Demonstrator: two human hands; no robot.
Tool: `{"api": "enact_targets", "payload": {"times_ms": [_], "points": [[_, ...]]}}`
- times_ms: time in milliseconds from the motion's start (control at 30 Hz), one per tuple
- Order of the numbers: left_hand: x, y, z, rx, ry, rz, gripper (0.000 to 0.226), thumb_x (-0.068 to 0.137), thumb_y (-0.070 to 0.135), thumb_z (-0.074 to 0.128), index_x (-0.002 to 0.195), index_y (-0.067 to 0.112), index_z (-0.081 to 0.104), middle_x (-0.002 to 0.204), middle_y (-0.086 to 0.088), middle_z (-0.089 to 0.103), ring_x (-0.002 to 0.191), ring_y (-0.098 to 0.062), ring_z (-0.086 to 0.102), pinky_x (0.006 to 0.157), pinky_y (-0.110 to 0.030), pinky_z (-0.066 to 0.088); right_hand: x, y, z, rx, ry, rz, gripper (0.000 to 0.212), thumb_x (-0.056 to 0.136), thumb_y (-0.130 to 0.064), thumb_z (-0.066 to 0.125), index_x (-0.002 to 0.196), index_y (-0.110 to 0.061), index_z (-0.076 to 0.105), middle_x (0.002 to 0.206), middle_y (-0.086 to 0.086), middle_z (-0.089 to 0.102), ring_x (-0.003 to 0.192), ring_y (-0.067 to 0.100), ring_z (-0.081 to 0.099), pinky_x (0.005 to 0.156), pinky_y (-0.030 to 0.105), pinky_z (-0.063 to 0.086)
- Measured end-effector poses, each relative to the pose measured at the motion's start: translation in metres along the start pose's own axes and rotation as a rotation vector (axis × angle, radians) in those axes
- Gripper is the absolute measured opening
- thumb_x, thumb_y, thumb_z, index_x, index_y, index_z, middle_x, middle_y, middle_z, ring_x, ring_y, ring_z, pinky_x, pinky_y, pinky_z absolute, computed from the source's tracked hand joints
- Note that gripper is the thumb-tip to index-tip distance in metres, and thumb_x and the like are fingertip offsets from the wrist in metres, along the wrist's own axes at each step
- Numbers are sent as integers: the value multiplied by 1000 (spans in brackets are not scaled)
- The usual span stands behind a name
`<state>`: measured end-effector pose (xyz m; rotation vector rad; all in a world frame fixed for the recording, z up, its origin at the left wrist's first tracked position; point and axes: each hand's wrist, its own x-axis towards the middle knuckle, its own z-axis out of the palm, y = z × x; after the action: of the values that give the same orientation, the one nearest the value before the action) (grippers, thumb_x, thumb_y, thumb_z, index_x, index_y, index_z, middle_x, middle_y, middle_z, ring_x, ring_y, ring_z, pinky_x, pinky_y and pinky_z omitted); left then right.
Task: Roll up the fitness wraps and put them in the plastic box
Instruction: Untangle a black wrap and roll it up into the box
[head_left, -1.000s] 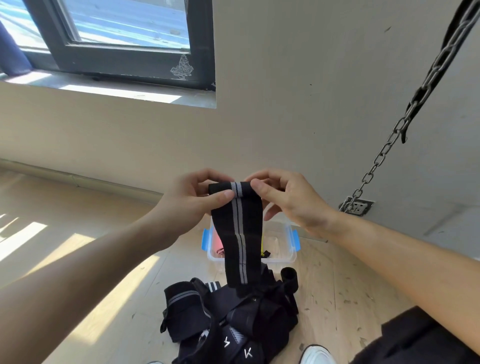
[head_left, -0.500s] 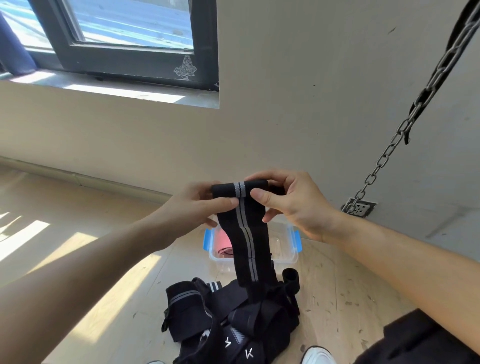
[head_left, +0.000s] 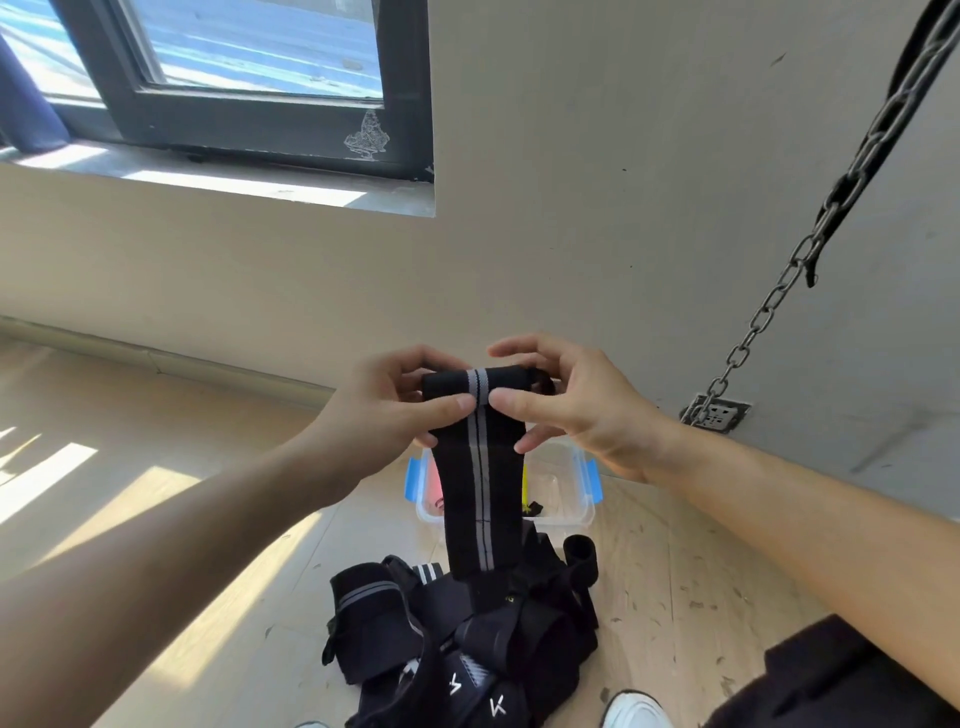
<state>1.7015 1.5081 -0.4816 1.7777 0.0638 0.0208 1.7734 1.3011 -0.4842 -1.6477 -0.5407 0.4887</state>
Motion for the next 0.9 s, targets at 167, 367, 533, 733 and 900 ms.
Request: {"api": "enact_targets", "payload": {"times_ms": [167, 367, 533, 733, 900], "points": [[0, -1, 2, -39, 1, 63, 19, 86, -3, 75, 101, 8, 71, 86, -5, 74, 73, -13, 68, 58, -20, 52, 0, -2, 2, 39, -20, 30, 26, 96, -26, 64, 115, -9, 71, 109, 27, 64, 91, 22, 70, 58, 32, 59], [1, -3, 5, -51, -46, 21, 26, 85, 5, 80, 107, 13, 70, 92, -4, 74, 81, -14, 70, 65, -23, 57, 0, 0, 2, 44, 29, -5, 15, 94, -13, 68, 107, -7, 72, 91, 13, 64, 78, 16, 68, 53, 28, 56], [0, -5, 2, -29, -188, -77, 40, 84, 40, 71, 119, 21, 72, 111, -7, 76, 104, -20, 73, 83, -37, 61, -1, -1, 1, 44, 43, -38, 17, 92, -9, 70, 109, -8, 71, 92, 11, 69, 78, 17, 69, 57, 27, 56], [-1, 0, 4, -78, -106, -110, 43, 92, 47, 65, 112, 9, 72, 109, -17, 74, 105, -36, 72, 77, -38, 62, 0, 2, -1, -17, 42, -80, 20, 90, -3, 72, 109, -10, 71, 94, 10, 71, 80, 13, 67, 63, 25, 53], [0, -1, 5, -64, -60, -93, 23, 97, 28, 67, 111, 11, 72, 104, -15, 76, 95, -27, 73, 69, -32, 61, 0, 3, 1, -23, 17, -72, 24, 88, 2, 73, 109, -10, 70, 88, -3, 69, 81, 8, 67, 67, 25, 57]]}}
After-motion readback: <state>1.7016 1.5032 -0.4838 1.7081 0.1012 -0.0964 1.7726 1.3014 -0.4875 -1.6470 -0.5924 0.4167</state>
